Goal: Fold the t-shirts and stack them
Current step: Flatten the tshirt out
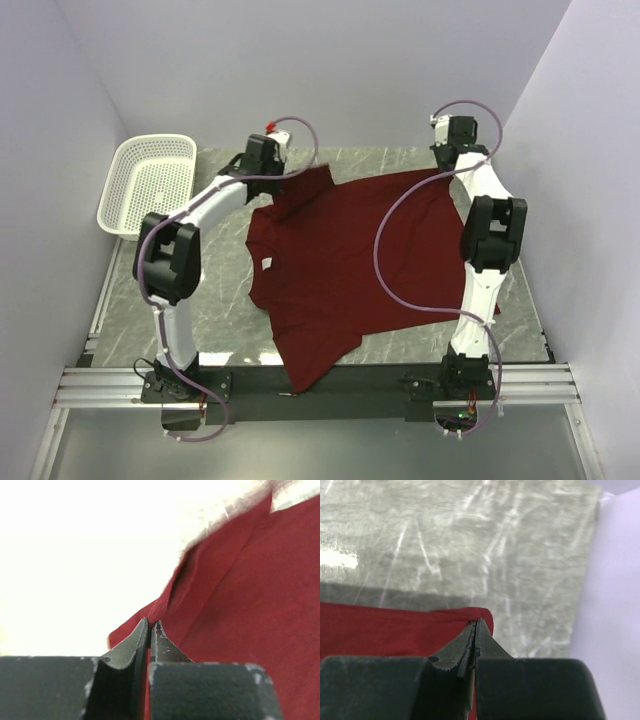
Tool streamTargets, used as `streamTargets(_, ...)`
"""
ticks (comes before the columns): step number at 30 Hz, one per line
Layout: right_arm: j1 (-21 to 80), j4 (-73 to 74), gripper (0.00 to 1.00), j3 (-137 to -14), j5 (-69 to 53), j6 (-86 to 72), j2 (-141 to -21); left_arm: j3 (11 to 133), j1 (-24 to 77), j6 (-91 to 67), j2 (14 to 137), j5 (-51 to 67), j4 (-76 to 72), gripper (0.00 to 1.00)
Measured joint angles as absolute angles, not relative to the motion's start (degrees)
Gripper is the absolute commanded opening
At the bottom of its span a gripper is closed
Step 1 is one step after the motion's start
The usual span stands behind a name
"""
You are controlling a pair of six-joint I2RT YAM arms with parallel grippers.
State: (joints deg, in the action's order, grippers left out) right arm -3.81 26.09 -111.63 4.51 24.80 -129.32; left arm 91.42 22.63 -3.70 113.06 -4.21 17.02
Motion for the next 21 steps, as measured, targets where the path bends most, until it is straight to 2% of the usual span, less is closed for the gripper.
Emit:
streamTargets(11, -8.4, 23.8, 0.00, -100.9, -2.0, 24.5, -117.9, 85.3, 22.0, -3.9, 102.2, -2.7, 13.1, 0.00)
streamTargets(21, -9.0, 23.2, 0.00, -96.4, -8.9, 24.8, -115.5, 85.1, 22.2, 1.0, 94.5, 0.4, 10.6, 0.00)
